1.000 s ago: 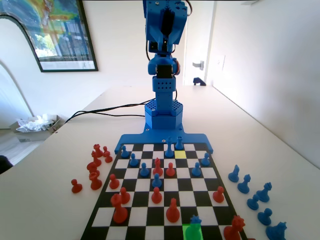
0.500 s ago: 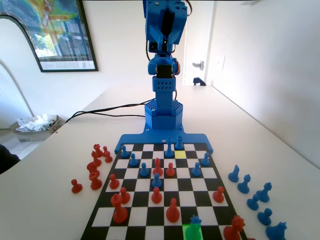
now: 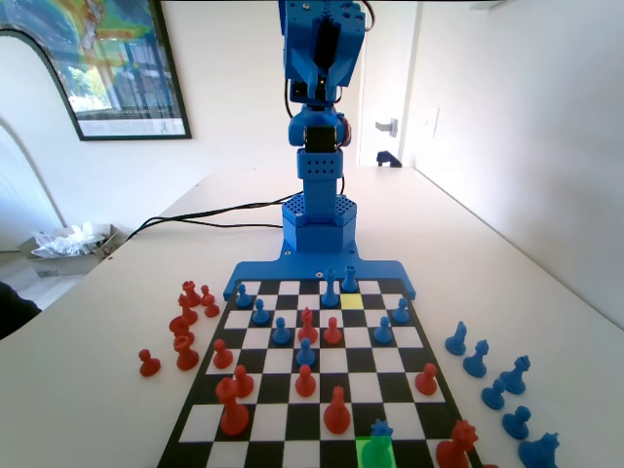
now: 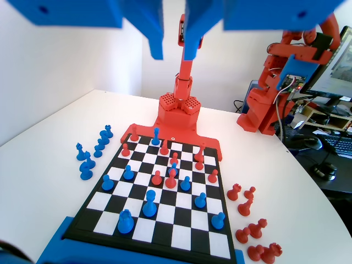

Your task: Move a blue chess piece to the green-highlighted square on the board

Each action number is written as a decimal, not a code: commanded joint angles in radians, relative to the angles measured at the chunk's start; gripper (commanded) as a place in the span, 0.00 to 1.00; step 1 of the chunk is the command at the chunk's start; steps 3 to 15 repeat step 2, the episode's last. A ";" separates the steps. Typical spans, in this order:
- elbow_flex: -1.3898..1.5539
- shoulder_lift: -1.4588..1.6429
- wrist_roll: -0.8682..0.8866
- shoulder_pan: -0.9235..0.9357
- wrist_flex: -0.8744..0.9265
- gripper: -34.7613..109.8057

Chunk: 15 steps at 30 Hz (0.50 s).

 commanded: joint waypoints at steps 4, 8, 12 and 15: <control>0.003 0.023 -0.005 0.014 -0.017 0.29; 0.003 0.023 -0.005 0.014 -0.017 0.29; 0.003 0.023 -0.005 0.014 -0.017 0.29; 0.003 0.023 -0.005 0.014 -0.017 0.29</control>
